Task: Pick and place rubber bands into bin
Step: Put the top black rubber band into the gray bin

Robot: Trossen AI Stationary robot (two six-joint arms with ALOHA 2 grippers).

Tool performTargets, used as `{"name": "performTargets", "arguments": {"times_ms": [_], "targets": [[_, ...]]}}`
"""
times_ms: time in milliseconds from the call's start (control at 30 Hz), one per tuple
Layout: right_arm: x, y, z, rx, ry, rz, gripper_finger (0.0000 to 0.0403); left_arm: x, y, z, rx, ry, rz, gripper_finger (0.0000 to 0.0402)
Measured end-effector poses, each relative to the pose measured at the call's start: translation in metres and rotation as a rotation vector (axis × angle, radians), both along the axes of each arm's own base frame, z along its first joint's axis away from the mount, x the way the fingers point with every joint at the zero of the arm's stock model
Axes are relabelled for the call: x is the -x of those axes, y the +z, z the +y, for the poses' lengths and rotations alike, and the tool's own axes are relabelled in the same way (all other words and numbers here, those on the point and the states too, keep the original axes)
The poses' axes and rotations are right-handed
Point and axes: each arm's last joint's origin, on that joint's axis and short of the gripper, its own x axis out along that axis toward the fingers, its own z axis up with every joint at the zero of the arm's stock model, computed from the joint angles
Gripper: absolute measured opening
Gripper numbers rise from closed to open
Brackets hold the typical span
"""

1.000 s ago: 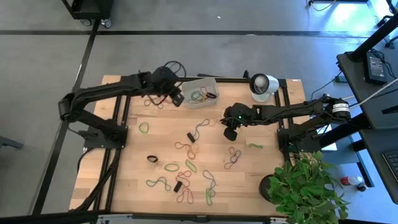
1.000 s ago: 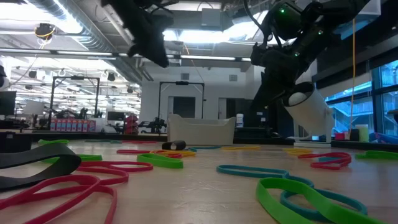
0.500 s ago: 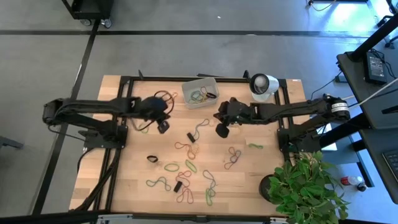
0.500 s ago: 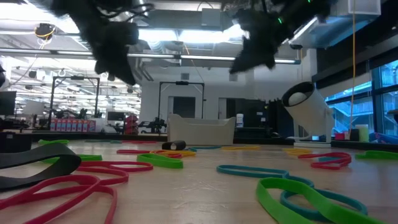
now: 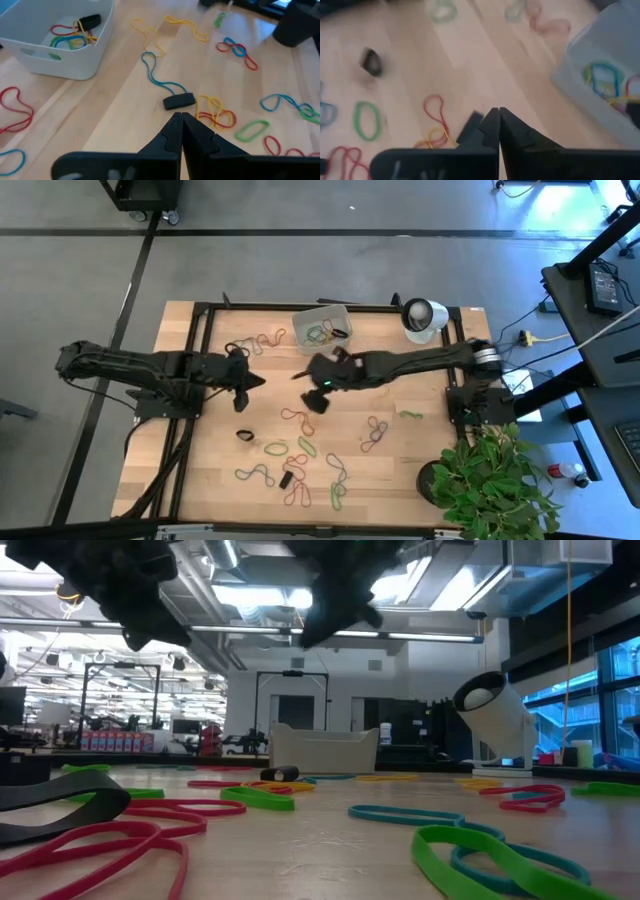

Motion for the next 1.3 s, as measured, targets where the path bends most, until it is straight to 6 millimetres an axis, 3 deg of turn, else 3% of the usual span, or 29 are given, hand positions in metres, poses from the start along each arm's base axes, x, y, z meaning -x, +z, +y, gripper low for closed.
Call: {"name": "performTargets", "arguments": {"times_ms": [200, 333, 633, 800, 933, 1067, 1133, 1300], "targets": [[-0.036, -0.039, 0.001, -0.058, -0.07, 0.122, 0.0046, 0.007, 0.001, -0.004, -0.005, -0.025, 0.009, 0.0001], [-0.05, -0.062, 0.001, -0.155, -0.073, 0.162, 0.008, 0.009, 0.0, -0.007, 0.012, -0.035, 0.021, 0.0003], [-0.058, -0.102, 0.003, -0.22, -0.096, 0.246, 0.0152, 0.011, -0.001, -0.014, 0.022, -0.074, 0.035, 0.0002], [-0.061, -0.125, 0.002, -0.215, -0.105, 0.293, 0.017, 0.011, -0.002, -0.014, 0.02, -0.077, 0.041, 0.0003], [-0.063, -0.135, 0.002, -0.21, -0.11, 0.297, 0.0147, 0.011, -0.002, -0.014, 0.026, -0.082, 0.043, 0.0001], [-0.064, -0.135, 0.002, -0.216, -0.132, 0.279, 0.0064, 0.011, -0.002, -0.014, 0.042, -0.076, 0.045, 0.0003], [-0.064, -0.129, 0.002, -0.227, -0.124, 0.26, 0.002, 0.011, -0.002, -0.015, 0.043, -0.079, 0.046, 0.0002], [-0.058, -0.086, 0.004, -0.227, -0.08, 0.184, 0.002, 0.011, -0.002, -0.015, 0.053, -0.072, 0.044, 0.0003]]}}
